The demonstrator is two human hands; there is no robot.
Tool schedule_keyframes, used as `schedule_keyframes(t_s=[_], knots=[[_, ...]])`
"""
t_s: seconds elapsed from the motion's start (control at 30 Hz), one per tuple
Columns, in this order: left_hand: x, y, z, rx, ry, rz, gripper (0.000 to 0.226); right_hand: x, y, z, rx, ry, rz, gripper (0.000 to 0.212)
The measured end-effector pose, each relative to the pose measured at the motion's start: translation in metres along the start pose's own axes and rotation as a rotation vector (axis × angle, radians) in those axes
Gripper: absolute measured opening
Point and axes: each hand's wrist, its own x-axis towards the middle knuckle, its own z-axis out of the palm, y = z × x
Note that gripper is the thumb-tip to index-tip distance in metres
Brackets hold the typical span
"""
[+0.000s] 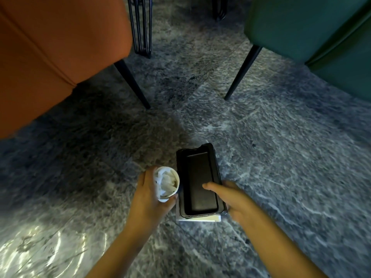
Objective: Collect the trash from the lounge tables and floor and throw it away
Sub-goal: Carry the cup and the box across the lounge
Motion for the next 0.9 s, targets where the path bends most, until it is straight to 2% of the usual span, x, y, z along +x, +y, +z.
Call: schedule_keyframes(t_s=[0.13, 0.2, 0.33, 0.47, 0.7, 0.9], knots=[[-0.003, 0.002, -0.002, -0.005, -0.011, 0.014, 0.068, 0.002, 0.007, 0.009, -0.044, 0.160, -0.118, 0.024], [-0.004, 0.004, -0.005, -0.006, -0.009, 0.022, 0.068, 0.001, 0.007, 0.009, -0.160, 0.246, -0.176, 0.038], [0.003, 0.016, -0.016, 0.006, 0.018, 0.042, 0.067, -0.015, -0.004, 0.001, -0.472, 0.354, -0.327, 0.047], [0.023, 0.043, -0.049, 0.013, 0.031, 0.017, 0.061, -0.041, -0.032, -0.007, -0.705, 0.508, -0.443, 0.069], [0.048, 0.151, -0.173, 0.046, -0.039, -0.025, 0.043, -0.170, -0.131, -0.014, -0.929, 0.597, -0.471, 0.078], [0.048, 0.280, -0.324, -0.018, 0.092, 0.018, 0.068, -0.322, -0.252, -0.009, -0.991, 0.611, -0.553, 0.083]])
